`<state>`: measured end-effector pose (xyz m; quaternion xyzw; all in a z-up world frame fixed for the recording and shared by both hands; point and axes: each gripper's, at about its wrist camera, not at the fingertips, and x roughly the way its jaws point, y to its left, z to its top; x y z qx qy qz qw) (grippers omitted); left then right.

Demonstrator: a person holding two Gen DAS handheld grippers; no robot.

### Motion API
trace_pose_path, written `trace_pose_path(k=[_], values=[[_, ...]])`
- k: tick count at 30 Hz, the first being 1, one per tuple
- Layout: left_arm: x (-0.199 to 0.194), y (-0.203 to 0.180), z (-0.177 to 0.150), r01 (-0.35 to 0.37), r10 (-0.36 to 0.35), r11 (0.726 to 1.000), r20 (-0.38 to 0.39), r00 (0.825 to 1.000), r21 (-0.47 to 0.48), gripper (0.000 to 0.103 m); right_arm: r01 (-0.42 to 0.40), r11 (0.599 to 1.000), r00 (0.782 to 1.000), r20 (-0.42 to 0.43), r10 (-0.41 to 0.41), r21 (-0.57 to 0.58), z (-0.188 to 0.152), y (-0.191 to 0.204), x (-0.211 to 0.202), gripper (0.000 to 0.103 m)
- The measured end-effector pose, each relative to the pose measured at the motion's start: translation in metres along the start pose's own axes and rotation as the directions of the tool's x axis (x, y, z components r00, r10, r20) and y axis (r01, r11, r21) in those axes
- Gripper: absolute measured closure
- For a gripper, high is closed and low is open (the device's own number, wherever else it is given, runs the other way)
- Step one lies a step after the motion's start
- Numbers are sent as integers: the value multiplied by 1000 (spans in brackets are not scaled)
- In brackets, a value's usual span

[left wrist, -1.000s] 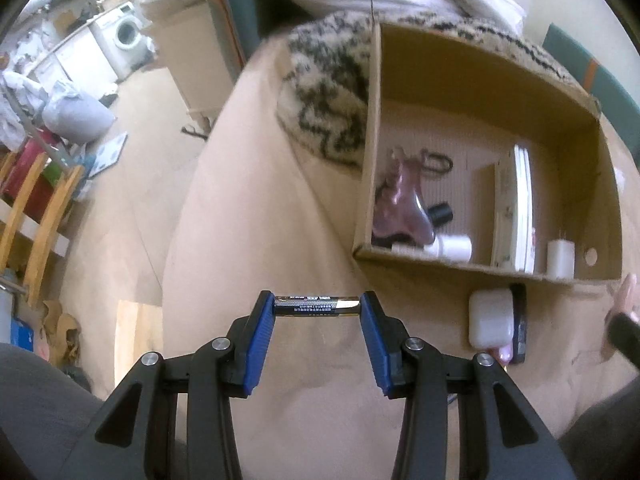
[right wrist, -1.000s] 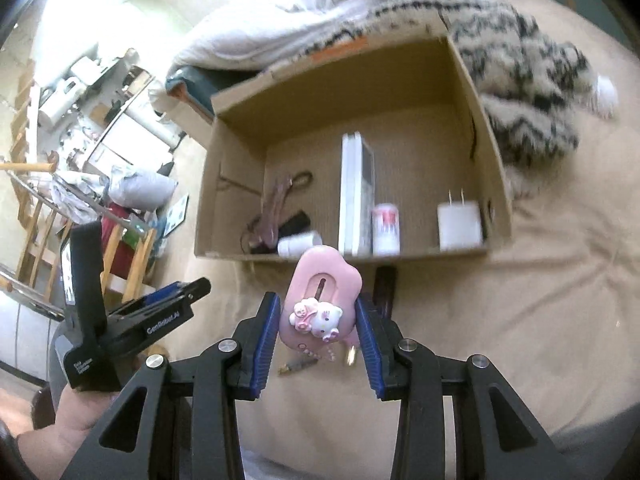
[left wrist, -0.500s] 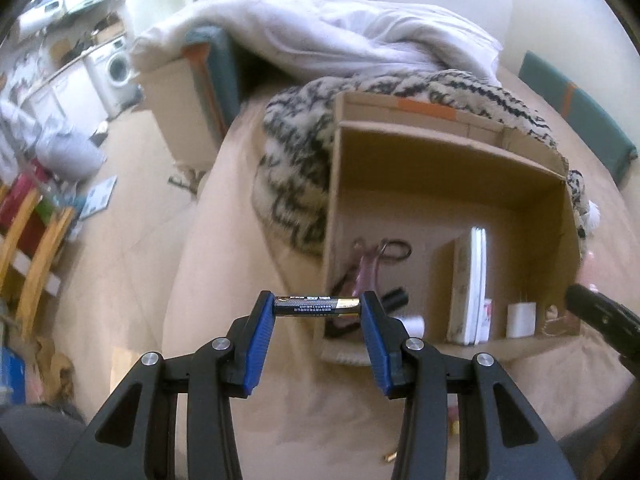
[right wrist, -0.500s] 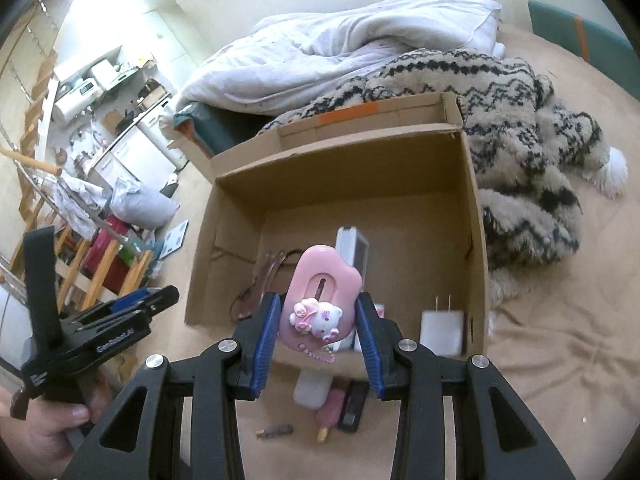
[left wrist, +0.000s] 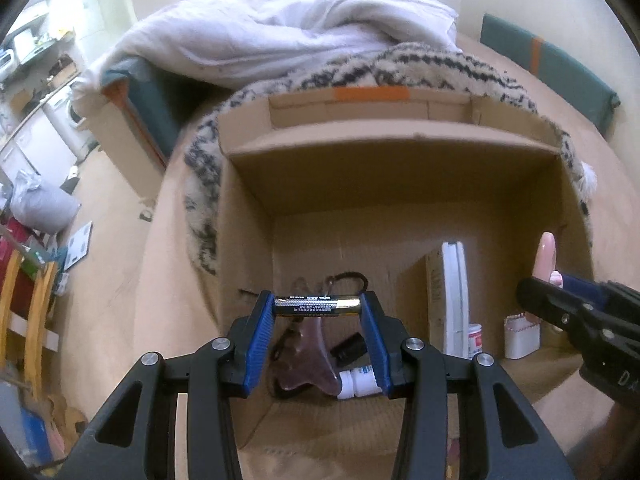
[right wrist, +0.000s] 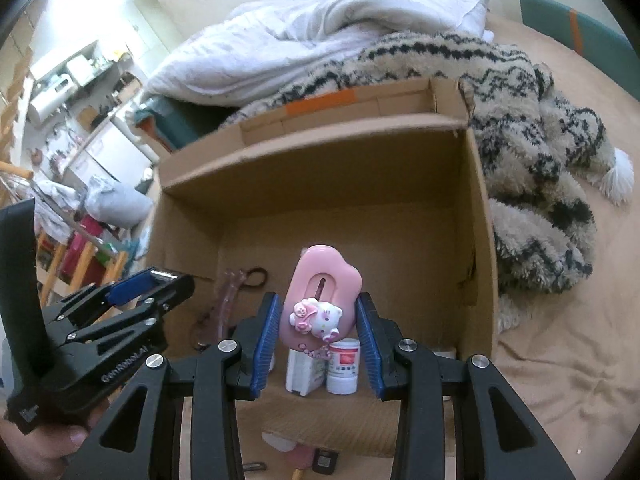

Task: Organize rigid objects
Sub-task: 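Carry battery and keychain into the box and open both grippers to release them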

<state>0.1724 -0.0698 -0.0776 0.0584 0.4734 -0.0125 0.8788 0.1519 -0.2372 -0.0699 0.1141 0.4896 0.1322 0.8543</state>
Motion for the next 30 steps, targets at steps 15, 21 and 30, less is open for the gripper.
trace_pose_path(k=[15, 21, 30], values=[[32, -4, -8, 23, -24, 1000, -62, 998, -10, 63, 47, 999, 994, -98, -46, 3, -7, -4, 27, 62], [34, -8, -11, 20, -20, 1000, -66, 998, 10, 63, 56, 998, 991, -124, -53, 20, -8, -7, 33, 62], [32, -10, -12, 2, -1, 1000, -52, 999, 20, 63, 54, 998, 991, -123, -49, 33, -8, -9, 33, 62]])
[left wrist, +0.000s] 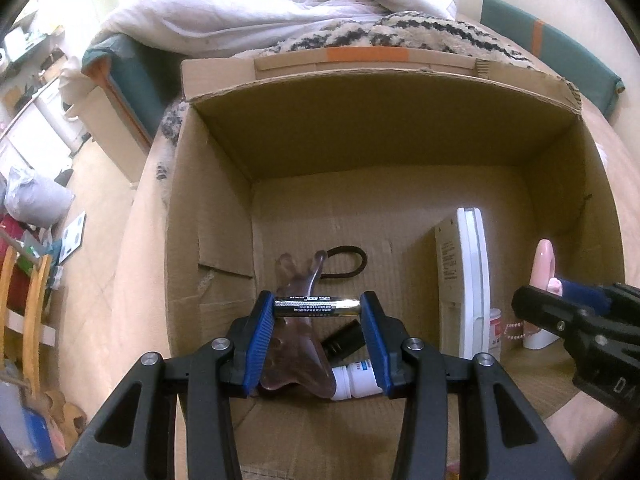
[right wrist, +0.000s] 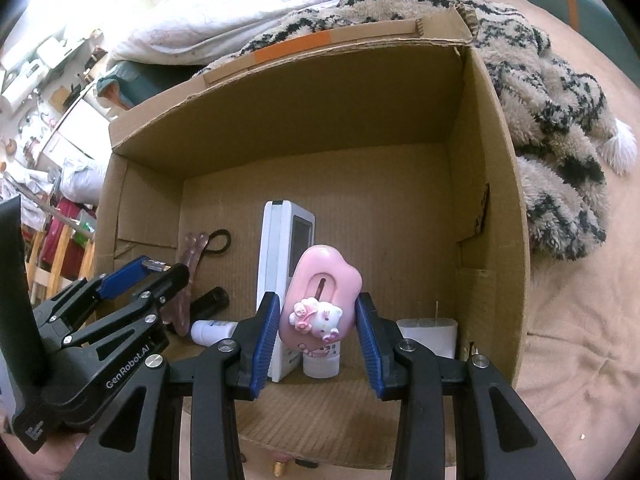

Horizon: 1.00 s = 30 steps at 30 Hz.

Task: Organize rigid objects
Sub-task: 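Carry battery and keychain into the box and open both grippers to release them, then withdraw both grippers from the box toward the remaining items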

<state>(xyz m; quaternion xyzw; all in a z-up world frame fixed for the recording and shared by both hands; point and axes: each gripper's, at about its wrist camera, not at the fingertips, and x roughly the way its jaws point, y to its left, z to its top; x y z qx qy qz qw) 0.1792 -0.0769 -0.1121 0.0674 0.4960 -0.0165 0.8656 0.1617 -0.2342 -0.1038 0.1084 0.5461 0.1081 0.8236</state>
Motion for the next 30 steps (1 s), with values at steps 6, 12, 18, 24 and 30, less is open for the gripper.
trace_pose_path(k=[6, 12, 18, 24, 30], values=[[-3, 0, -1, -16, 16, 1000, 14, 1000, 3, 63, -13, 1000, 1000, -2, 13, 14, -1, -2, -1, 61], [-7, 5, 3, -6, 6, 1000, 31, 1000, -15, 53, -43, 999, 999, 24, 43, 23, -1, -3, -7, 52], [-13, 7, 2, -8, 8, 1000, 44, 999, -17, 41, -75, 996, 996, 46, 73, 46, 0, -7, -15, 38], [-20, 8, -2, -7, 7, 1000, 52, 999, -6, 41, -100, 992, 994, 60, 96, 70, -1, -11, -22, 37], [-35, 12, -3, -3, 3, 1000, 65, 998, -9, 40, -104, 992, 992, 77, 98, 70, -5, -10, -31, 37]])
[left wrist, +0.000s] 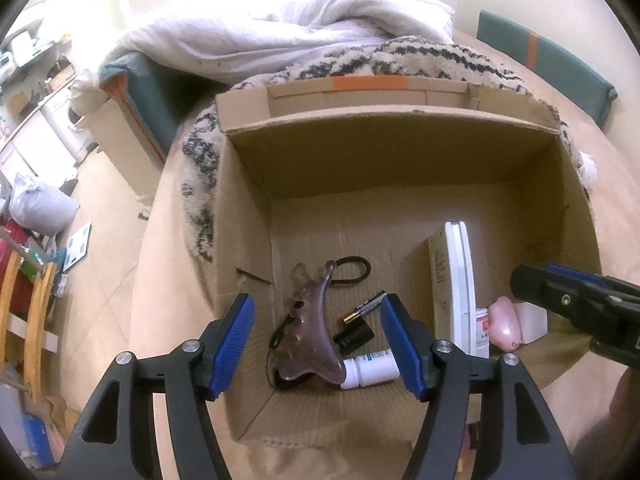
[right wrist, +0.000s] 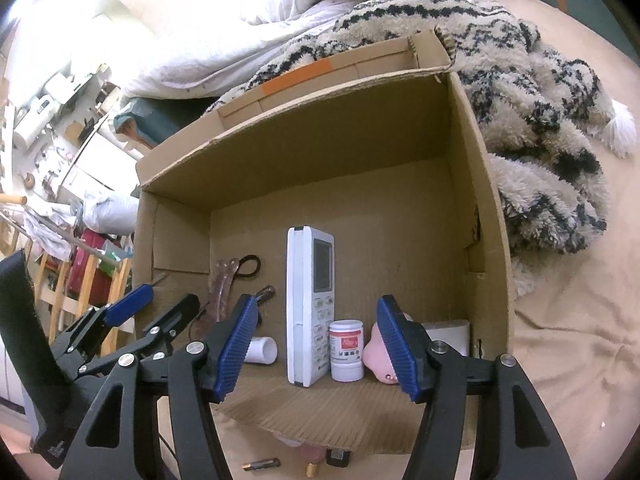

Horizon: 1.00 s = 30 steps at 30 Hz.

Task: Organize rigid objects
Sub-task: 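Withdraw both grippers from the box toward the remaining items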

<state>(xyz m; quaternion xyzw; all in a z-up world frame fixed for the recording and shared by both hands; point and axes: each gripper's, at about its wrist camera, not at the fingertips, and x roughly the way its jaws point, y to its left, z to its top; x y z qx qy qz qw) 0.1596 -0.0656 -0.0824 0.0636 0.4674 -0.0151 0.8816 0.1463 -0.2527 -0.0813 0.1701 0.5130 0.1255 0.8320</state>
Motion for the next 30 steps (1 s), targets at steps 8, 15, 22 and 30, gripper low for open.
trace_pose_path(k=[8, 15, 22, 30], values=[[-20, 12, -14, 23, -23, 999, -14, 1000, -45, 40, 10, 1000, 1000, 12, -10, -6, -12, 1, -18, 37], [-35, 20, -34, 13, -14, 998, -20, 1000, -58, 40, 20, 1000, 1000, 20, -19, -21, -29, 3, -37, 37], [-40, 28, -57, 11, -17, 995, -58, 998, -97, 40, 9, 1000, 1000, -13, -9, 21, -54, -2, -45, 37], [-26, 20, -83, 46, -63, 994, -163, 985, -103, 40, -7, 993, 995, -94, 18, 115, -76, -11, -34, 37]])
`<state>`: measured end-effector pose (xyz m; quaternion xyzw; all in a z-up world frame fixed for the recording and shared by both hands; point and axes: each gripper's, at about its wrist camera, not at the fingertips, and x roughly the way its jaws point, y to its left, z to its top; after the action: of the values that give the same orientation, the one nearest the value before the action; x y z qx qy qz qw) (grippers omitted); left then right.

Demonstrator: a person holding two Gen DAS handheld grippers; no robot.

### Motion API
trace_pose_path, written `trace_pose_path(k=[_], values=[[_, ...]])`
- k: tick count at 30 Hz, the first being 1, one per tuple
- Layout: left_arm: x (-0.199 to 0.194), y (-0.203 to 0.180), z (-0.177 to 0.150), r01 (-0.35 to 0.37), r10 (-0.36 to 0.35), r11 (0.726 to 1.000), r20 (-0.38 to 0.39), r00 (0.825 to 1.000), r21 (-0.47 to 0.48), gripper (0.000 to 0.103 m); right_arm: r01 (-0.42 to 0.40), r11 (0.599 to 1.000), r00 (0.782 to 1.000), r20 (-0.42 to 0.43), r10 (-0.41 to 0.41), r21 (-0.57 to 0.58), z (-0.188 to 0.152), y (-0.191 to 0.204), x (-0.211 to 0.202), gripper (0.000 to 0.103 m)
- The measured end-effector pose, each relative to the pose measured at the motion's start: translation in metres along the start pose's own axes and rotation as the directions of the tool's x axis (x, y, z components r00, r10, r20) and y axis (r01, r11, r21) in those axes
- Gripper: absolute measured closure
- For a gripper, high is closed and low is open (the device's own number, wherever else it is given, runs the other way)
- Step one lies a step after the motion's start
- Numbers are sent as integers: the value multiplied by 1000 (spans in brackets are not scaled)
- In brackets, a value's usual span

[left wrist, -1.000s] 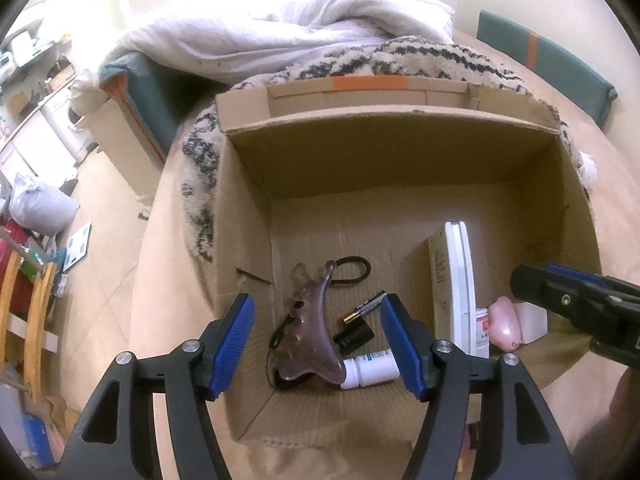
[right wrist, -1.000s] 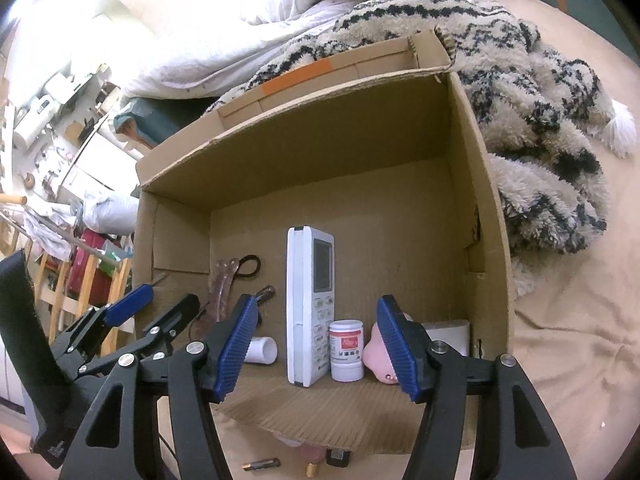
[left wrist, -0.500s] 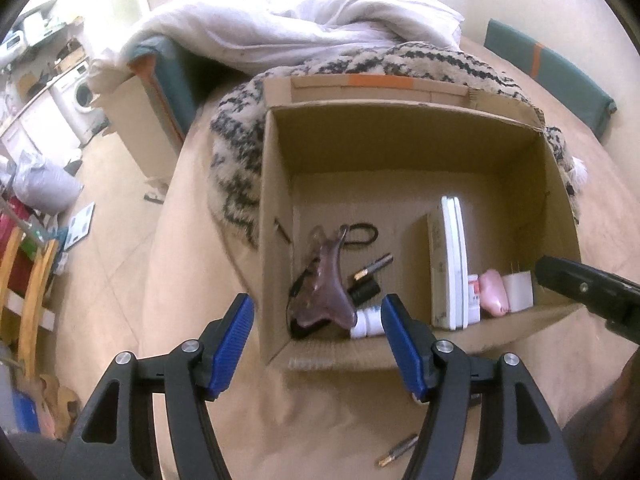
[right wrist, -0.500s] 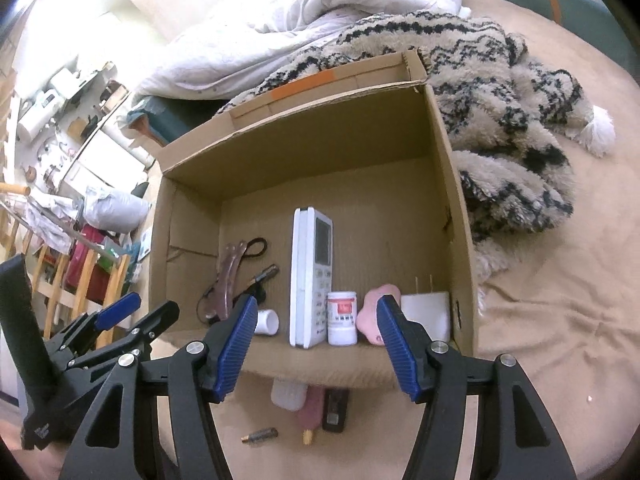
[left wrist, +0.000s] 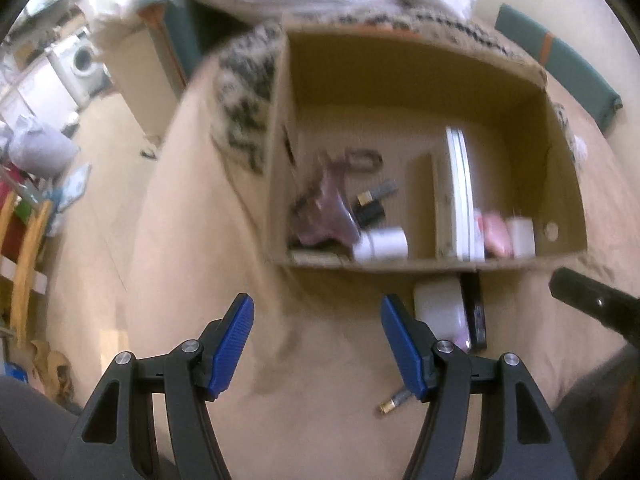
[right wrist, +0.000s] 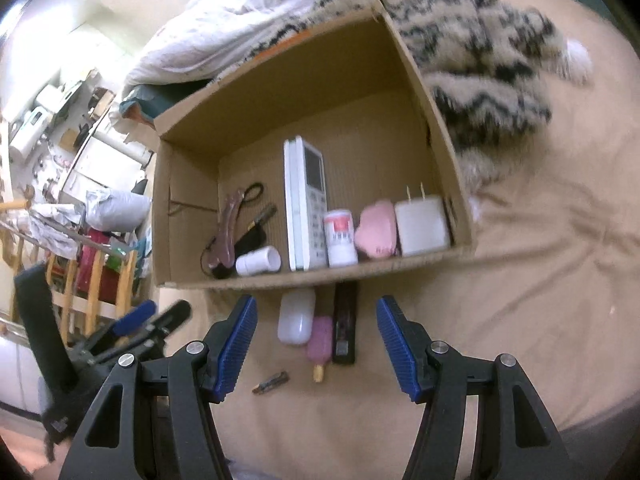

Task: Organize rigid objects
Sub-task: 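Withdraw both grippers from the box toward the remaining items, then lower the left gripper to the second AA battery, grasp and lift it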

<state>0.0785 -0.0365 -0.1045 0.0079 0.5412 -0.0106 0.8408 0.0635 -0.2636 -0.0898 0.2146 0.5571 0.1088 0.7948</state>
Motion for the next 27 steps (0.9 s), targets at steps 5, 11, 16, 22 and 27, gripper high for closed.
trace_pose_path(k=[5, 11, 16, 22, 27], values=[[31, -27, -18, 101, -81, 990, -182, 980, 101, 40, 36, 998, 998, -60, -34, 46, 1, -9, 17, 37], [45, -51, -34, 90, -35, 969, -233, 972, 230, 40, 36, 994, 996, -82, -27, 106, 1, -20, 24, 37], [55, -61, -46, 123, -39, 955, -299, 953, 269, 43, 31, 994, 995, -95, -21, 105, 1, -18, 29, 37], [57, -67, -49, 110, -15, 942, -289, 957, 317, 94, -71, 986, 989, -121, 89, 152, 3, -20, 38, 38], [55, -47, -41, 116, -48, 969, -297, 954, 217, 94, -160, 974, 968, -169, 186, 159, 8, -9, 56, 56]])
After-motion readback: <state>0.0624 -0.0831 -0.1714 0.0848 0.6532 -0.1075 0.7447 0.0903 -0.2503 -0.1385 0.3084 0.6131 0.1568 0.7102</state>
